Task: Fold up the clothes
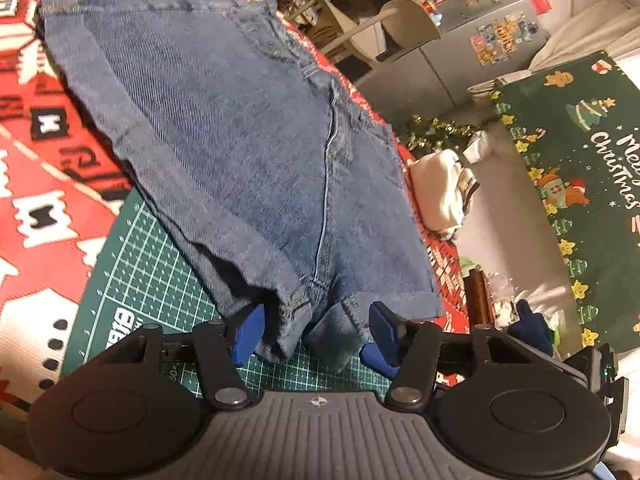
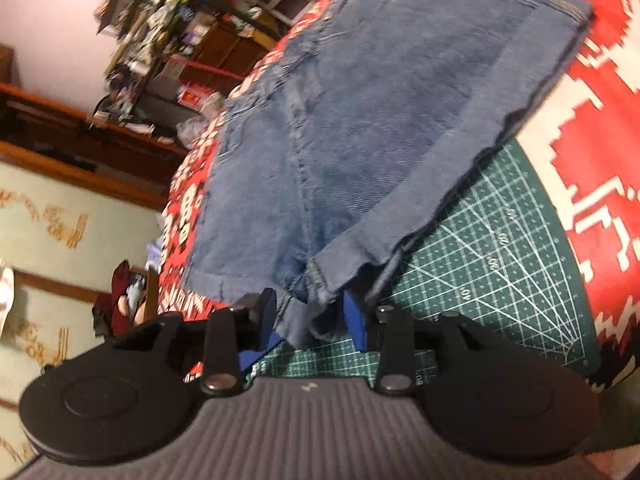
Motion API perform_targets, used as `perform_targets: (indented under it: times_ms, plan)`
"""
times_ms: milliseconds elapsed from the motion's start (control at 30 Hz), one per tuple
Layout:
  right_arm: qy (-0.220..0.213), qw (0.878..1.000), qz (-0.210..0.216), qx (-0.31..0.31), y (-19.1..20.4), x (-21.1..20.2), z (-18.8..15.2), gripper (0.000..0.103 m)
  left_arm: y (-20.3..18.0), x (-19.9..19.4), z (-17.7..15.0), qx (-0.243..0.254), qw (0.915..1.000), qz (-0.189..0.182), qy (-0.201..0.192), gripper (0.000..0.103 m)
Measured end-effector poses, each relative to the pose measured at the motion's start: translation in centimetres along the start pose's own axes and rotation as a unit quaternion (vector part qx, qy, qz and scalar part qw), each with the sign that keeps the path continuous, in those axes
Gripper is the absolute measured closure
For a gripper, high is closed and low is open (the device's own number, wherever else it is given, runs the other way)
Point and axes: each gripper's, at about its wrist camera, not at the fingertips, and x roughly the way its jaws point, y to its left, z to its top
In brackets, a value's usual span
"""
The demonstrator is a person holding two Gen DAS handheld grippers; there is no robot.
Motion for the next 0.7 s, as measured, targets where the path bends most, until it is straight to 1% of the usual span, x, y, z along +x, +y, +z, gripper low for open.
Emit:
perform_targets:
  times_ms: [33,67,100,133,200,267,333,400,433,467,500,567,633,700]
  plan:
    - [-0.002,1.000,-0.002,0.001,-0.1,0.1,0.0,0.064,-0.1,0.1,-0.1,0.004,1.0000,0.001,0.001,0.054]
    - [-0.002,1.000,-0.002,-0.002,-0.1,0.3,-0.1,0.066,-0.2,0.2,-0.1,0.008,1.0000,0.002,0.001,0.060]
    - [-0.002,1.000,-0.002,-0.006,0.0,0.6,-0.2,0.070,-0.3,0.3,-0.2,0.011,0.9999,0.003,0.002,0.065]
    - [-0.003,1.000,-0.003,-0.013,0.2,0.8,-0.4,0.075,-0.5,0.4,-0.3,0.019,0.9998,0.007,0.001,0.067]
    - [-0.003,1.000,-0.010,-0.027,0.6,1.4,-0.7,0.077,-1.0,0.5,-0.4,0.038,0.9991,0.019,-0.002,0.076]
    - [-0.004,0.999,-0.019,-0.036,0.9,1.9,-1.0,0.077,-1.2,0.8,-0.5,0.049,0.9984,0.030,-0.002,0.079]
    - [-0.008,0.999,-0.025,-0.039,1.0,2.2,-1.2,0.076,-1.3,1.3,-0.7,0.055,0.9975,0.043,-0.001,0.079]
    - [-0.012,0.999,-0.032,-0.041,1.0,2.5,-1.3,0.077,-1.3,1.5,-0.9,0.059,0.9970,0.050,-0.006,0.084]
    - [-0.014,0.998,-0.035,-0.042,1.0,2.6,-1.3,0.083,-1.4,1.5,-1.0,0.064,0.9964,0.054,-0.010,0.086]
    - [-0.016,0.998,-0.038,-0.043,1.0,2.8,-1.3,0.088,-1.6,1.5,-1.1,0.071,0.9956,0.059,-0.013,0.096]
    - [-0.019,0.998,-0.041,-0.045,1.1,2.8,-1.4,0.095,-1.8,1.4,-1.3,0.079,0.9949,0.060,-0.018,0.097]
    - [-0.022,0.997,-0.043,-0.060,1.6,2.5,-1.5,0.098,-2.3,0.8,-1.6,0.100,0.9929,0.057,-0.031,0.097]
    - [-0.015,0.996,-0.041,-0.074,2.0,2.4,-1.8,0.100,-3.1,0.5,-2.2,0.136,0.9878,0.067,-0.037,0.098]
    - [-0.007,0.994,-0.053,-0.098,2.7,2.5,-2.3,0.101,-3.7,0.5,-2.7,0.167,0.9820,0.080,-0.036,0.099]
